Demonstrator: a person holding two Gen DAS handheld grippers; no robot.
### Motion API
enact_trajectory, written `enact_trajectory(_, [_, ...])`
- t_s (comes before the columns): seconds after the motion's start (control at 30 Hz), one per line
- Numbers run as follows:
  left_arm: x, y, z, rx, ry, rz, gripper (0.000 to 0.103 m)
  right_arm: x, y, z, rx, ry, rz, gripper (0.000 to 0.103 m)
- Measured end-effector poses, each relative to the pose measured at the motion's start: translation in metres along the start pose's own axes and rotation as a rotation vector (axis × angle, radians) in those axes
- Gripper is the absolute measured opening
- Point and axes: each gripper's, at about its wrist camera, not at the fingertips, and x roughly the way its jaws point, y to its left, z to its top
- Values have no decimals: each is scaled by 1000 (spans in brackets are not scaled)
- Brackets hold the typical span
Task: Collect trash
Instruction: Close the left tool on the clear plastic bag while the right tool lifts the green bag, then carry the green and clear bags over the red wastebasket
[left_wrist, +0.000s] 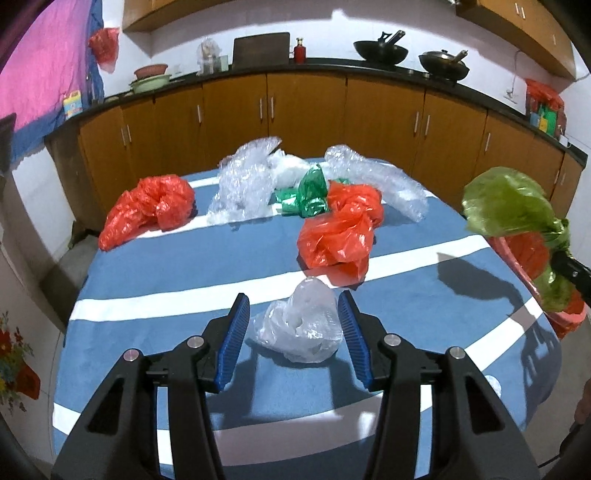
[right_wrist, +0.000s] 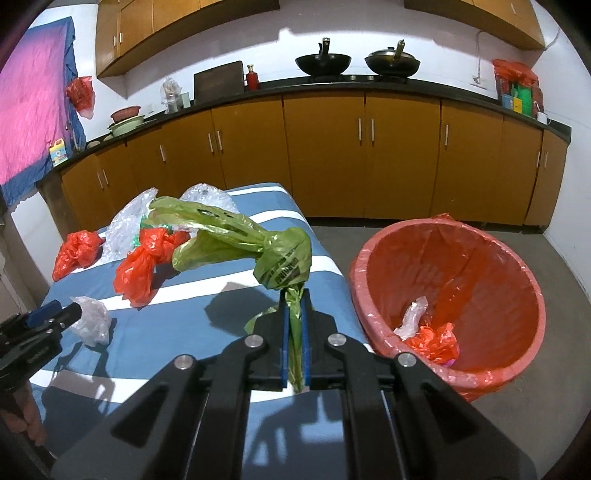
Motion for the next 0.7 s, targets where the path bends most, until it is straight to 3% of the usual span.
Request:
enact_trajectory(0.13, [6,-1,-1,2,28,-10,17,-2,-4,1,1,-4,0,7])
enact_trajectory(0.23, [7,-2,-1,4,32,-14,6,-5,-5,1,6,-8,0,7])
enact_trajectory(0.7, [-15,-14,24,5,-49,-33,3,-18,-20,5,33,-40,-7,7])
